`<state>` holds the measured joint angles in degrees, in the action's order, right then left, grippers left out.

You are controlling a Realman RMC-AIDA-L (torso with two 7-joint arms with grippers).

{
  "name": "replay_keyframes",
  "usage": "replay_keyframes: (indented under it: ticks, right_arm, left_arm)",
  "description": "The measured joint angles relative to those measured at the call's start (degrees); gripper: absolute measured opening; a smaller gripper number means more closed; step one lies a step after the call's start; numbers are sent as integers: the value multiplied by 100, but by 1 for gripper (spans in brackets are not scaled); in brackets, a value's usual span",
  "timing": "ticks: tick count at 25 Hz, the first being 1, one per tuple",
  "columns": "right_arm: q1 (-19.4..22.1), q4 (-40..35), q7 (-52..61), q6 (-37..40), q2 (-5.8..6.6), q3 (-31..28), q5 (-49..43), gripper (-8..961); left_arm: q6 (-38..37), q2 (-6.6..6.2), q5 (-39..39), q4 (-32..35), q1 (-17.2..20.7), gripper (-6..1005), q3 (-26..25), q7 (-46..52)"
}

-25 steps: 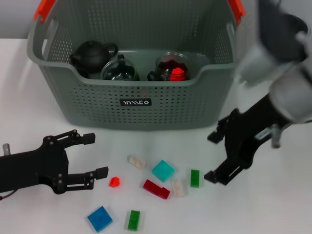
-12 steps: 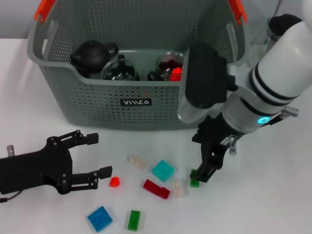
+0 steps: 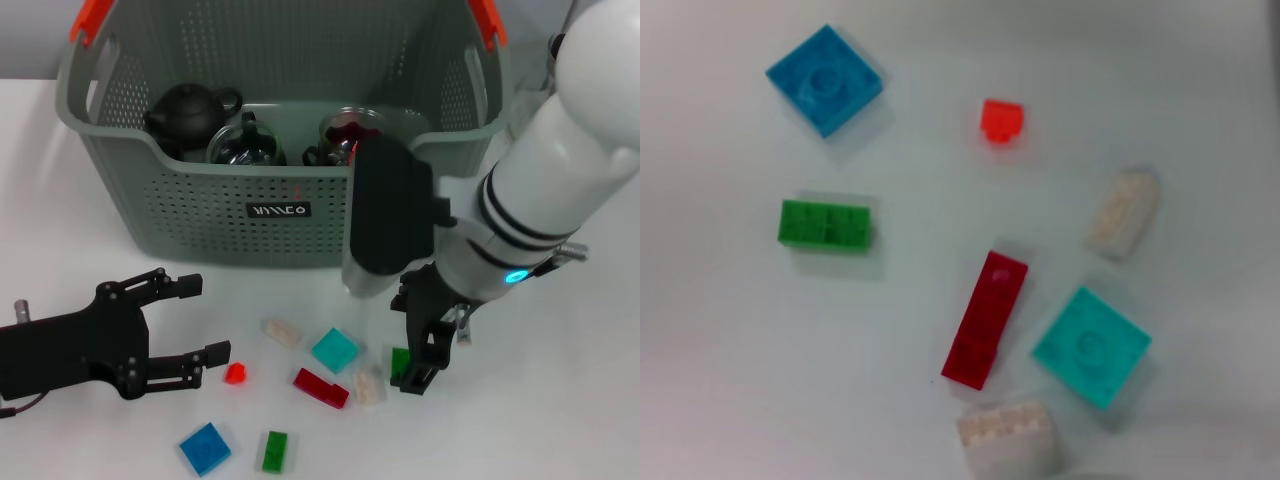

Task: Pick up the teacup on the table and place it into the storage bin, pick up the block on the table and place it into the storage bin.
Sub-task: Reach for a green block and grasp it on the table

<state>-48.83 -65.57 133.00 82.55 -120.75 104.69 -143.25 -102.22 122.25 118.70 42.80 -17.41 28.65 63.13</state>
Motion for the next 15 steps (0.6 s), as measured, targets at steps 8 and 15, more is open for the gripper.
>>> replay_keyframes:
  ticks: [8, 15]
  right_arm:
    - [-22, 354, 147, -388, -24, 397, 47, 942]
    - [-58, 580, 161, -598, -35, 497, 83, 941]
  left_arm:
    - [-1, 1, -12, 0, -16, 878, -5, 4]
    - [8, -1, -14, -39, -23, 877, -117, -23]
